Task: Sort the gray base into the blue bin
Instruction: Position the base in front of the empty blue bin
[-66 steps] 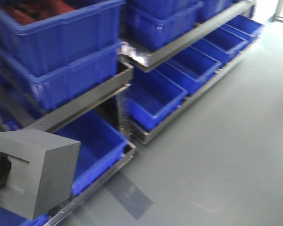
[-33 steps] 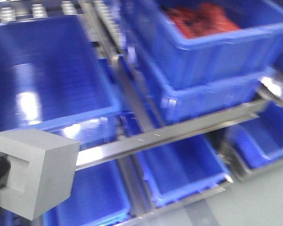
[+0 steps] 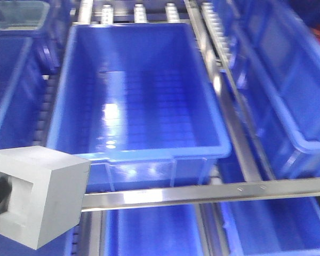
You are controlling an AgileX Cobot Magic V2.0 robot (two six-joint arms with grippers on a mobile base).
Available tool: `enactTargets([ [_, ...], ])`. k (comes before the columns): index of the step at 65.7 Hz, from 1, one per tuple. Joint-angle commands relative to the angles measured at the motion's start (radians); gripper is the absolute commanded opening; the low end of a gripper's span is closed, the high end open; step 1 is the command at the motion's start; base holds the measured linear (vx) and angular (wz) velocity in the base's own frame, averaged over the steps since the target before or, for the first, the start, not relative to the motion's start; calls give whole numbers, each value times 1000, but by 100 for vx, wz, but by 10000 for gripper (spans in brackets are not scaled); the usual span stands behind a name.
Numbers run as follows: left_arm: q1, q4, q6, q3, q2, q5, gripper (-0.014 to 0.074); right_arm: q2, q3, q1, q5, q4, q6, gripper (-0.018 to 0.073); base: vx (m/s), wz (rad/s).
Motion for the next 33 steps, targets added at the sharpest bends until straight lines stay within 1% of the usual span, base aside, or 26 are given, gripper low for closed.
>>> enactTargets([
  [1, -2, -6, -6, -35, 6, -111, -6, -11, 14, -5, -74, -6, -5, -9, 9, 32],
  [13, -2, -6, -6, -35, 6, -111, -6, -11, 14, -5, -74, -6, -5, -9, 8, 21],
  [33, -2, -6, -6, -35, 6, -111, -6, -11, 14, -5, -74, -6, -5, -9, 6, 9],
])
